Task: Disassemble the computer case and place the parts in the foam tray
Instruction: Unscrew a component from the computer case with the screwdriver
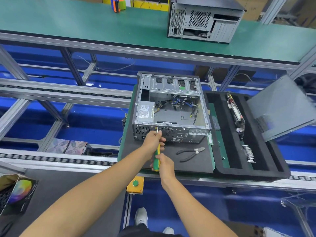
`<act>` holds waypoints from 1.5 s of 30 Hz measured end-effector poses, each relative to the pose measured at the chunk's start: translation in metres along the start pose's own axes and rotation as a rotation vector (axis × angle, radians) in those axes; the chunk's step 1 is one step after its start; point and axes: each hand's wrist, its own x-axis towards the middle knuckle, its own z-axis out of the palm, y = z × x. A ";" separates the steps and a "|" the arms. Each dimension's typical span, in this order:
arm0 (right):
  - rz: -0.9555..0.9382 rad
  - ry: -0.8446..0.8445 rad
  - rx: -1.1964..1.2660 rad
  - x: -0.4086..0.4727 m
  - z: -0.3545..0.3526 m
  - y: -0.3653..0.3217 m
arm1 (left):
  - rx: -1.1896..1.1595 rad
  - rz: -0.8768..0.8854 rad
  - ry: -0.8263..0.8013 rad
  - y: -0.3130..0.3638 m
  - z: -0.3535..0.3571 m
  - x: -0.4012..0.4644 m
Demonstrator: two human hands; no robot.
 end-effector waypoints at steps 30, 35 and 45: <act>-0.076 0.034 -0.354 -0.007 0.009 -0.007 | 0.060 -0.110 0.030 0.005 0.006 0.005; 0.142 -0.315 0.080 -0.011 0.002 -0.007 | -0.176 -0.132 -0.098 0.005 -0.001 0.006; -0.071 0.041 -0.251 -0.009 0.006 -0.013 | -0.054 -0.087 -0.082 0.003 -0.003 0.002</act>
